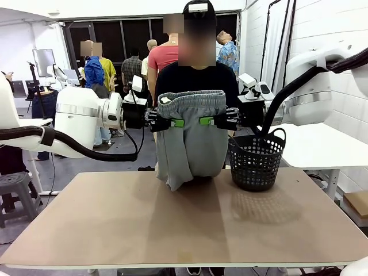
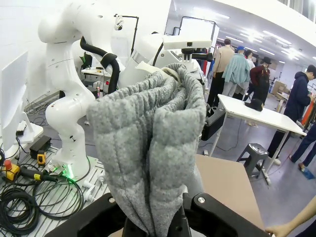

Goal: Fold the training pants.
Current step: Release the ends of the Training pants and then grab the overlapped ends.

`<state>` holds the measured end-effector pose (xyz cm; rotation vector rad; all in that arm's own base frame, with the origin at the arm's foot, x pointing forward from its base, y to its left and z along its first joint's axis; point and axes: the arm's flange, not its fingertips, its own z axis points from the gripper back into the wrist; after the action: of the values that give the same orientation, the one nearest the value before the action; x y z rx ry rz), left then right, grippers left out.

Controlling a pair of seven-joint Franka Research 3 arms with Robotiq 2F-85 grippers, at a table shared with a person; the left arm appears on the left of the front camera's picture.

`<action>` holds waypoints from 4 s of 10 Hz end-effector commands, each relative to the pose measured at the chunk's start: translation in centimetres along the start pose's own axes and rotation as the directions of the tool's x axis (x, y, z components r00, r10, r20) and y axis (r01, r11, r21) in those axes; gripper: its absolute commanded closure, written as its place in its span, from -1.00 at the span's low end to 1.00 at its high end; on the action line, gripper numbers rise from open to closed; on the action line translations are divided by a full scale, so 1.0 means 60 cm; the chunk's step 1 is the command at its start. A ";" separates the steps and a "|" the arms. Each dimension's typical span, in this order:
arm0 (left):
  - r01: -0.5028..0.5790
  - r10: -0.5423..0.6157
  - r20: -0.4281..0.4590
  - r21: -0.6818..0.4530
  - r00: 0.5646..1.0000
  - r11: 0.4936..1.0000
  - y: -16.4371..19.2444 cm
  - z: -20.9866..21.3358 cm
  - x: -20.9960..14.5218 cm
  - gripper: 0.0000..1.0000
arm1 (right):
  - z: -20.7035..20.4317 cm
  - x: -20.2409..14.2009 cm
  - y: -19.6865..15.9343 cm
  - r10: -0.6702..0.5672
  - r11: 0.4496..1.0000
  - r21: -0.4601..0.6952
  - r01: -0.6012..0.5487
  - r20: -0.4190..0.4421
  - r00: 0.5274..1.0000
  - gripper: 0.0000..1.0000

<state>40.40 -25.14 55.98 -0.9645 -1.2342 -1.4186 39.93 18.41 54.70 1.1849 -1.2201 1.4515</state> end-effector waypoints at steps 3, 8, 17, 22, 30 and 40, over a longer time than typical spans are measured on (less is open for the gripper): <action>0.009 -0.009 0.030 0.008 1.000 1.000 -0.007 0.001 0.001 1.00 | -0.002 0.005 0.001 0.005 1.000 0.004 -0.005 0.004 1.000 1.00; 0.009 -0.009 0.030 0.008 1.000 1.000 -0.007 0.001 0.001 1.00 | -0.002 0.005 0.001 0.005 1.000 0.004 -0.005 0.004 1.000 1.00; 0.009 -0.009 0.030 0.008 1.000 1.000 -0.007 0.001 0.001 1.00 | -0.002 0.005 0.001 0.005 1.000 0.004 -0.005 0.004 1.000 1.00; 0.009 -0.009 0.030 0.008 1.000 1.000 -0.007 0.001 0.001 1.00 | -0.002 0.005 0.001 0.005 1.000 0.004 -0.005 0.004 1.000 1.00; 0.009 -0.009 0.030 0.008 1.000 1.000 -0.007 0.001 0.001 1.00 | -0.002 0.005 0.001 0.005 1.000 0.004 -0.005 0.004 1.000 1.00; 0.009 -0.009 0.030 0.008 1.000 1.000 -0.007 0.001 0.001 1.00 | -0.002 0.005 0.001 0.005 1.000 0.004 -0.005 0.004 1.000 1.00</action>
<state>40.33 -25.12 55.97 -0.9644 -1.2341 -1.4187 39.91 18.42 54.71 1.1849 -1.2202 1.4520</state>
